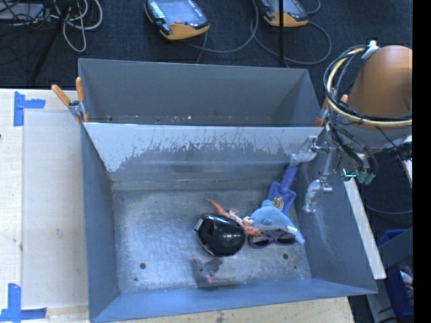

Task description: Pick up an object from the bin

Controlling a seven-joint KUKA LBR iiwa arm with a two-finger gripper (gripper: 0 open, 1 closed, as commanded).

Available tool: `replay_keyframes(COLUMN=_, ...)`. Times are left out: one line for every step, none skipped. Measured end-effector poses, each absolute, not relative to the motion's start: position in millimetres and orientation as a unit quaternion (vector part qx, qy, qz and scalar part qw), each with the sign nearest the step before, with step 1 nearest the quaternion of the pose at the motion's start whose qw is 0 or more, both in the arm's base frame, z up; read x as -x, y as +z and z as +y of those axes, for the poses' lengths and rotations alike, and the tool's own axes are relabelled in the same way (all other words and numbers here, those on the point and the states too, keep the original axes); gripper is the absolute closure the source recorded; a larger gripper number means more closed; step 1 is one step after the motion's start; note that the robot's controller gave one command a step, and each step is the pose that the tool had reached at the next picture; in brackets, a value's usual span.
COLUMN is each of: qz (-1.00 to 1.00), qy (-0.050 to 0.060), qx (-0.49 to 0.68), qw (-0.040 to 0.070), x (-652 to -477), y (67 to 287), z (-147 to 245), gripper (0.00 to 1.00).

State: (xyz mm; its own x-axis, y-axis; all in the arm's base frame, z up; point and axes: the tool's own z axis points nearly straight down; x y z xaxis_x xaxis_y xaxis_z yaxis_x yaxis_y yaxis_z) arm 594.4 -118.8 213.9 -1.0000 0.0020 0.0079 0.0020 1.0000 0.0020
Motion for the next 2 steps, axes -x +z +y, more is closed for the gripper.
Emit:
replay_keyframes(qz=-1.0, qy=0.0, qx=0.0, qw=0.0, x=-595.9, y=218.7, z=-118.5, gripper=0.0)
replay_keyframes(qz=-0.998, qy=0.0, qx=-0.068, qw=-0.001, x=-605.7, y=150.0, z=-115.4, gripper=0.0)
